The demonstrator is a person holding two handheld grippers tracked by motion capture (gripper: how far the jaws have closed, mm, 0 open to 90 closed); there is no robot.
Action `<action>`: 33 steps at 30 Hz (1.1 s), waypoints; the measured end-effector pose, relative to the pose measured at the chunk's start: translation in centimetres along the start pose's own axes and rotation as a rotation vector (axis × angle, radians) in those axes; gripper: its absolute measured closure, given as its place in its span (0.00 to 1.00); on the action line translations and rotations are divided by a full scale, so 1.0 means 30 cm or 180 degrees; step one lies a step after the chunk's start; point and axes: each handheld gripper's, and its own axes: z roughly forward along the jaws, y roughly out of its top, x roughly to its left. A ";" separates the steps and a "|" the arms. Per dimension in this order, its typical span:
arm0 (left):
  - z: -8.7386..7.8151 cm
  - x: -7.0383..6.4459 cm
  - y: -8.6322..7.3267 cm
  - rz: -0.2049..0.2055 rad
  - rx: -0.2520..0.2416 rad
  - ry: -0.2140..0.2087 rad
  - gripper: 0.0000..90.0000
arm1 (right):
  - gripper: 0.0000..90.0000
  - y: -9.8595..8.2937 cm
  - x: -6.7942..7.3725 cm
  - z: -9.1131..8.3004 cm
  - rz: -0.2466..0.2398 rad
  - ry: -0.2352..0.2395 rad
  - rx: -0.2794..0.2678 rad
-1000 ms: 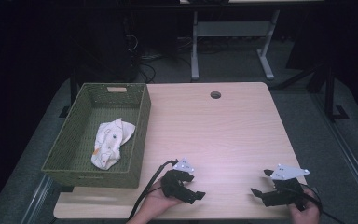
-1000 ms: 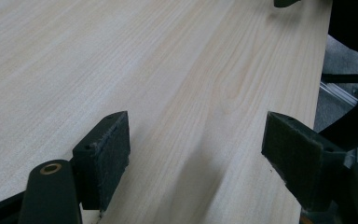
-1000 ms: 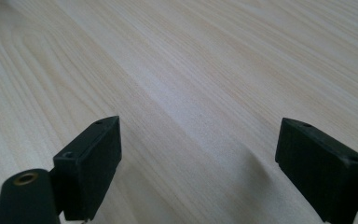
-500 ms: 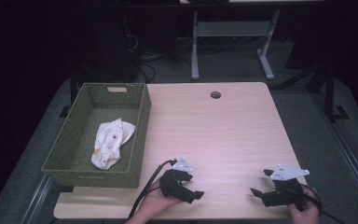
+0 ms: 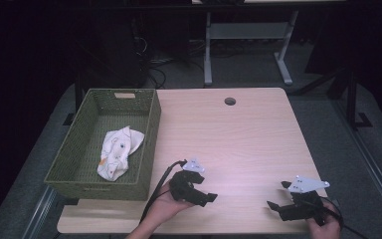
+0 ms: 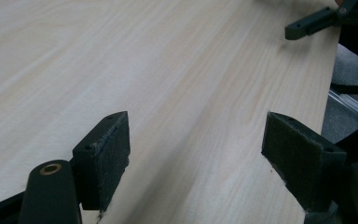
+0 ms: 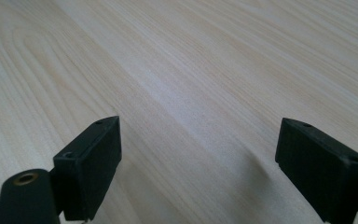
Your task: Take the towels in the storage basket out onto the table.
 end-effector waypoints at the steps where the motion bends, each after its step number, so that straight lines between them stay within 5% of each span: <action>1: -0.009 0.006 0.008 -0.0024 0.0011 0.0020 0.26 | 0.16 0.000 0.001 0.000 -0.0002 0.0000 -0.0003; 6: -0.067 0.013 0.067 -0.0009 -0.0028 0.0131 0.26 | 0.16 0.000 0.001 -0.001 -0.0015 -0.0003 -0.0007; 16: -0.160 0.059 0.171 -0.0030 0.0032 0.0149 0.26 | 0.16 -0.002 0.000 -0.003 0.0000 -0.0006 -0.0016; 33: -0.276 0.149 0.265 -0.0178 0.0071 -0.0011 0.25 | 0.16 -0.002 -0.002 -0.004 0.0013 0.0002 -0.0010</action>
